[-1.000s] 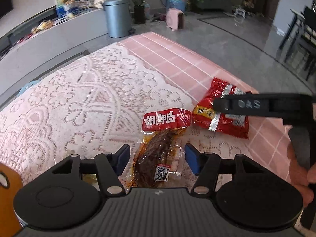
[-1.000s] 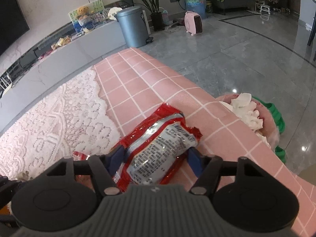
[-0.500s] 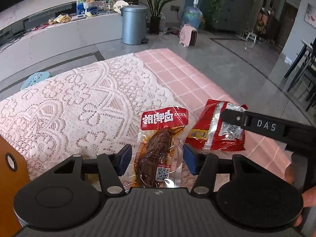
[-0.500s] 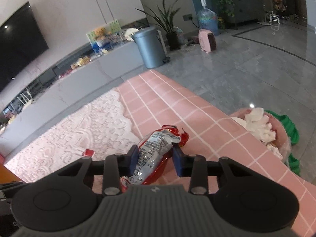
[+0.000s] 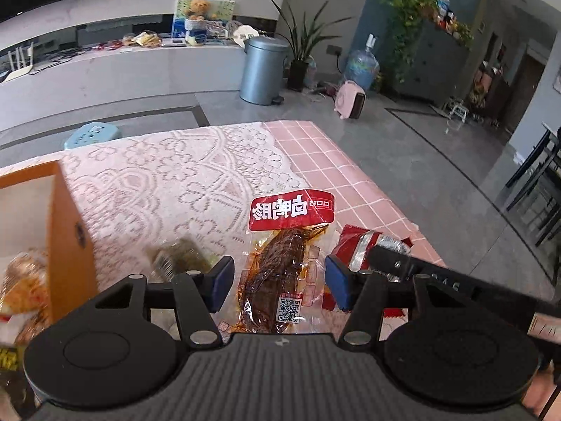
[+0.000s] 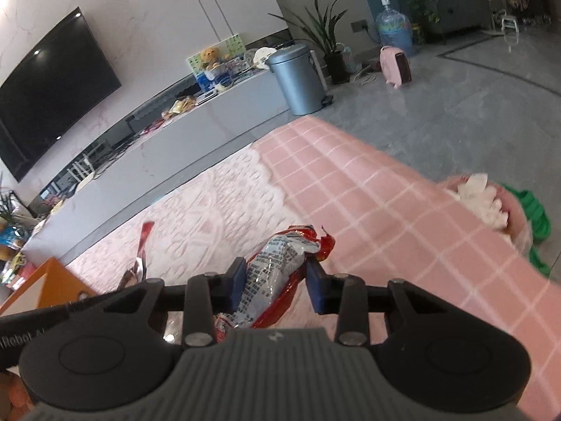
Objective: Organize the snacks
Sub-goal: 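Lift both held packets and carry them over the orange box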
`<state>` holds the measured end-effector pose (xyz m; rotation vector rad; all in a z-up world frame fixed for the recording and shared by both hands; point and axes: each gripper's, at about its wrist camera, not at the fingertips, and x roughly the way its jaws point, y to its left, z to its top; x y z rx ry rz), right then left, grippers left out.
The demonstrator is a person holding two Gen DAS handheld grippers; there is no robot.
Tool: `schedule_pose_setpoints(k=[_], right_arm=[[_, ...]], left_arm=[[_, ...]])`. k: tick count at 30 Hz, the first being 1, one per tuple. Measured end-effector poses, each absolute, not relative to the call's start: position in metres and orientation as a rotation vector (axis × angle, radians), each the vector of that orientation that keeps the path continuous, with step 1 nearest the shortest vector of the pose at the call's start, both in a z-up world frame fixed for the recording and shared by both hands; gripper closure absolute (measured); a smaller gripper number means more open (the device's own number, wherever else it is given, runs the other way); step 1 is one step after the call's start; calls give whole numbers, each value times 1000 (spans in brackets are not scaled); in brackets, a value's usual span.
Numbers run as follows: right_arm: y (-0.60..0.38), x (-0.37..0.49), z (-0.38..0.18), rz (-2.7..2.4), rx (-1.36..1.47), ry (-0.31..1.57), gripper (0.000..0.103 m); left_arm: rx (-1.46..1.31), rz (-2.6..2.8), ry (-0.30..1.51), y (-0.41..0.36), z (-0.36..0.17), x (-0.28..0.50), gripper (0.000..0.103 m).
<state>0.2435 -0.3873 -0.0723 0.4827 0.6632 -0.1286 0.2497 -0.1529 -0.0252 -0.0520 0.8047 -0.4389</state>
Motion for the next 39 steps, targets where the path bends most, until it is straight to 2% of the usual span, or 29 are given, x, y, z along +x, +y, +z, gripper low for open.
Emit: schedule_pose_setpoints(k=[11, 19, 39], right_arm=[[-328, 183, -44, 3, 480, 632, 69], [-293, 164, -4, 54, 413, 566, 71], [-191, 187, 45, 199, 241, 522, 78]], left_arm=[[-139, -387, 741, -95, 10, 206, 38], [-216, -335, 720, -52, 23, 193, 38], [-327, -206, 683, 45, 26, 193, 38]])
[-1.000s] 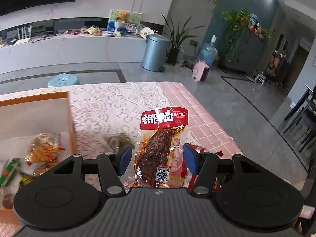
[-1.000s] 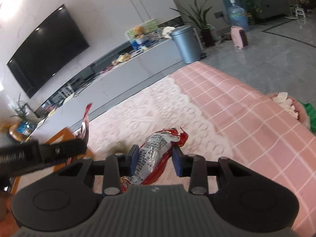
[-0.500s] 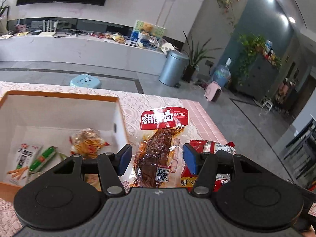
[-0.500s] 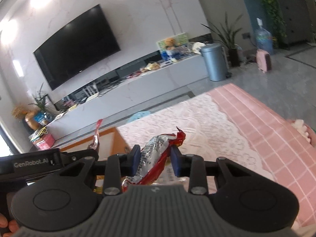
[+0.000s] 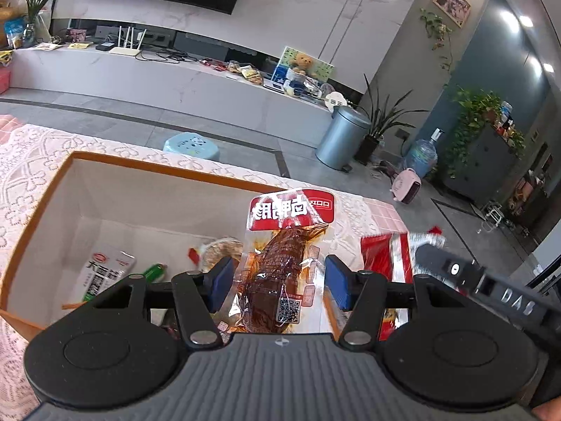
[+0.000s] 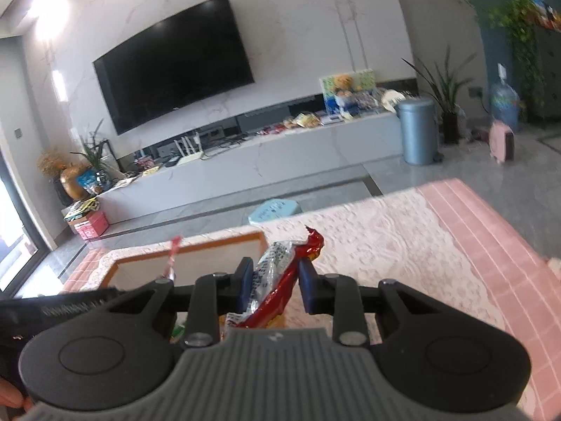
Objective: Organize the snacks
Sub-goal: 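Lift both held packets and carry them over the orange box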
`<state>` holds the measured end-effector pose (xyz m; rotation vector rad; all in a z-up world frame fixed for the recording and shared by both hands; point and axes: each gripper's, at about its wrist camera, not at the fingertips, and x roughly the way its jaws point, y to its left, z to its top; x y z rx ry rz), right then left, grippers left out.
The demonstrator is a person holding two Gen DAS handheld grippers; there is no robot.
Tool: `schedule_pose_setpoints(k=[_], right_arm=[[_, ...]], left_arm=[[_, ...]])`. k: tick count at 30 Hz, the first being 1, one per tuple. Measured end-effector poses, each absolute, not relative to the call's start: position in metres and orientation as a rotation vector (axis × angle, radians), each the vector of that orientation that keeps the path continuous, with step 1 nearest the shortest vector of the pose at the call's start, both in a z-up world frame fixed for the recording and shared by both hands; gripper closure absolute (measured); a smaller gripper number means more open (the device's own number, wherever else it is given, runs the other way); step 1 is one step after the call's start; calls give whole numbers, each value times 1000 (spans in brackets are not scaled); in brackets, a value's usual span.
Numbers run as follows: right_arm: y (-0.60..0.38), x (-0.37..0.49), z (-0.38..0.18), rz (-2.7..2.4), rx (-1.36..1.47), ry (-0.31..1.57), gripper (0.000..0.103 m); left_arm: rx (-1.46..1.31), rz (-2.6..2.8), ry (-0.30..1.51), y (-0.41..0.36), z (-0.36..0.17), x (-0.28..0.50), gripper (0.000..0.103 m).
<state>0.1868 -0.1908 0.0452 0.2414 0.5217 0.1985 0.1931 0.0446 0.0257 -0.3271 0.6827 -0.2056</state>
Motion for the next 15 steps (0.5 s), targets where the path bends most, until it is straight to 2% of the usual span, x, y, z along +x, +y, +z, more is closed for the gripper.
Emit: schedule_pose_setpoints(k=[8, 15], right_arm=[[-146, 217, 60, 293, 190, 495, 78], [-100, 249, 48, 359, 140, 537, 78]], left_arm=[[-289, -147, 694, 74, 30, 208, 38], [-219, -74, 734, 99, 24, 236, 38]])
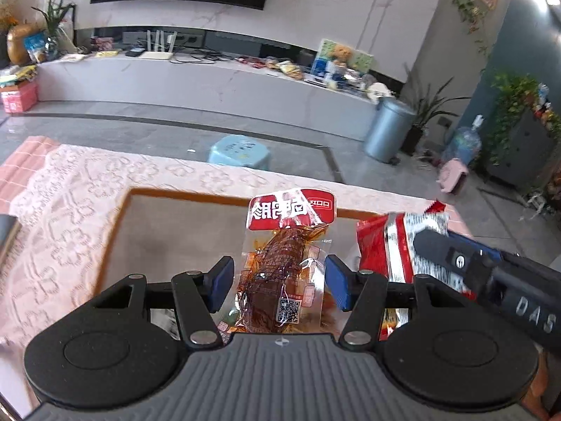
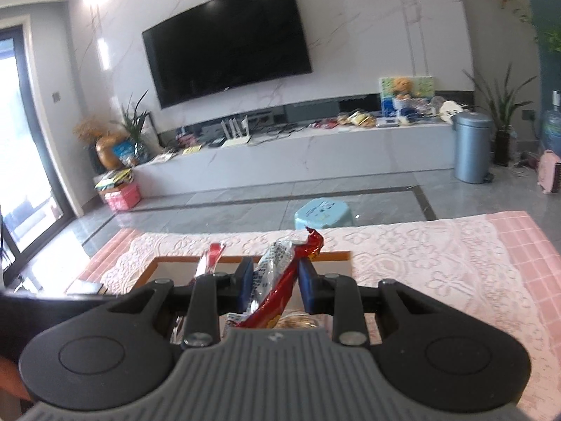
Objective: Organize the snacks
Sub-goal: 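Lift both held packets and carry them over the orange box, then lower both packets into the box and open both tools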
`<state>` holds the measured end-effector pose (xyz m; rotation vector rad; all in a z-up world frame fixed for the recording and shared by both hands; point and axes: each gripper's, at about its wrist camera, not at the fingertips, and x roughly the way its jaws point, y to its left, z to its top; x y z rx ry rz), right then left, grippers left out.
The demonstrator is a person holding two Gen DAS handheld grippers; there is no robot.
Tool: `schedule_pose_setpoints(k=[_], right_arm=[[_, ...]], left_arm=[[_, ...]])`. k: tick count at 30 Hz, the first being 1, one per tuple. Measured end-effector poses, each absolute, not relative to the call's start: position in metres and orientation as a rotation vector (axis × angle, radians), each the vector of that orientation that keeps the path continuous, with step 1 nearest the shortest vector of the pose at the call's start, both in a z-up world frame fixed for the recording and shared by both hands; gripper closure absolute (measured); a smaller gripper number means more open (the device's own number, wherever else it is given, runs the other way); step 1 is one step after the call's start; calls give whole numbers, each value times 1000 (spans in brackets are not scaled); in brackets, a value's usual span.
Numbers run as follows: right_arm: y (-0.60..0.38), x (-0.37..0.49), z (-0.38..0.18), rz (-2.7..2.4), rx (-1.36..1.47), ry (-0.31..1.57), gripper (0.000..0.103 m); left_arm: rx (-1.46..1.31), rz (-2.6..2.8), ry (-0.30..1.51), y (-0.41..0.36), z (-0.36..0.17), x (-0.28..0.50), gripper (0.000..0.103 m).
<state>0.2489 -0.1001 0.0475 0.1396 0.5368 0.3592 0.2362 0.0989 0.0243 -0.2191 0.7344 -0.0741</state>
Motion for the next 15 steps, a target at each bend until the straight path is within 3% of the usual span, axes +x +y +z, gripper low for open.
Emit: schedule_pose_setpoints(k=[15], right_arm=[[-50, 311, -7, 411, 151, 728, 78]], left_arm=[[-211, 1, 852, 137, -15, 270, 38]])
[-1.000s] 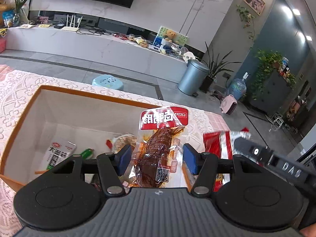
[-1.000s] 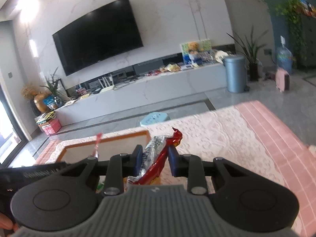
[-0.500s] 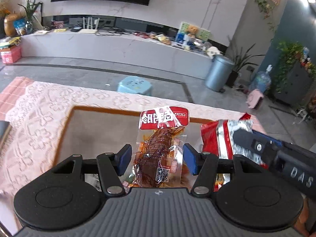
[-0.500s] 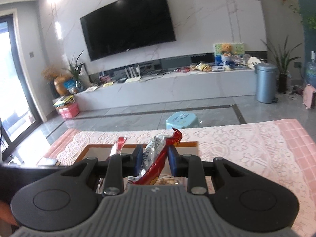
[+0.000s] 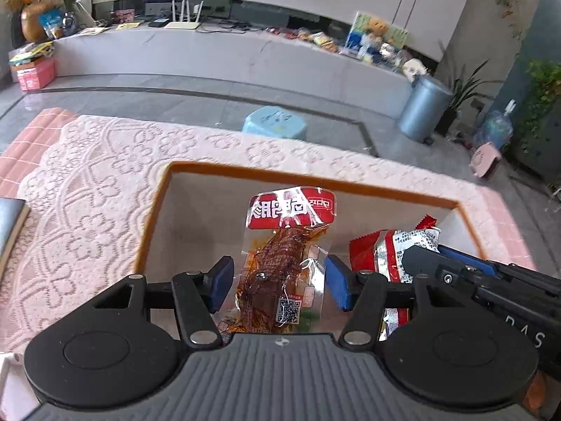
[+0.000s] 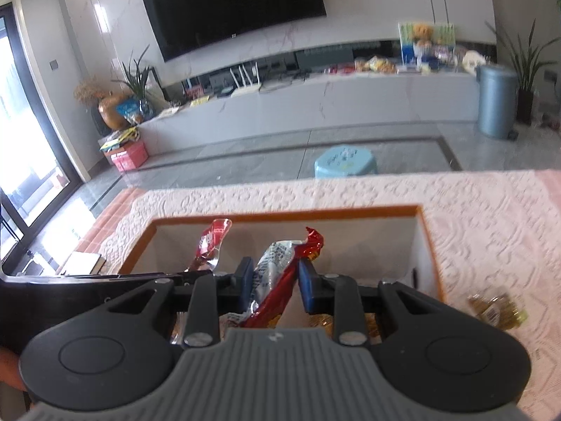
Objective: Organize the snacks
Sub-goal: 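Lower both packets into the box and open both tools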
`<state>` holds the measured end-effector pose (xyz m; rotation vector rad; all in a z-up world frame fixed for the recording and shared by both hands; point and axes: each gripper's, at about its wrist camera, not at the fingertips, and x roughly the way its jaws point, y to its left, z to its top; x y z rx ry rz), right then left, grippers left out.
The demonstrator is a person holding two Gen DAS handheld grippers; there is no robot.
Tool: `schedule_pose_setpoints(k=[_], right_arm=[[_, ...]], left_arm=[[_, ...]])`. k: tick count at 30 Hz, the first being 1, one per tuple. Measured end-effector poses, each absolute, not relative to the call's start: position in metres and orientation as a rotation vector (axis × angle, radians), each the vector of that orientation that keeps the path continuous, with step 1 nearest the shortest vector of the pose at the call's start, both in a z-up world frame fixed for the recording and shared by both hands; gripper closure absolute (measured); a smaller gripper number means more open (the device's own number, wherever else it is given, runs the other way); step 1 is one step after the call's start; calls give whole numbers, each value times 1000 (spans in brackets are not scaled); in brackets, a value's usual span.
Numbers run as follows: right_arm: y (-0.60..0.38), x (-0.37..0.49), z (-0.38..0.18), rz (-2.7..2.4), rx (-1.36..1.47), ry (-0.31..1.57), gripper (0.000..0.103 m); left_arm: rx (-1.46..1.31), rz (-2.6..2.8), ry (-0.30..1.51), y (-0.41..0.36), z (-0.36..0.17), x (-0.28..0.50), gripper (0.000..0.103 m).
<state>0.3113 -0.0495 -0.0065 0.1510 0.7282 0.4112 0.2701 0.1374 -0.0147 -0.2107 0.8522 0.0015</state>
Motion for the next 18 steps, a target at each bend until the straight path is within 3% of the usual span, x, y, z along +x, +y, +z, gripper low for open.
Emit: schedule_pose_setpoints(k=[18], right_arm=[[-39, 326, -45, 382, 159, 883, 77]], left_arm=[[-68, 42, 930, 124, -32, 275, 37]])
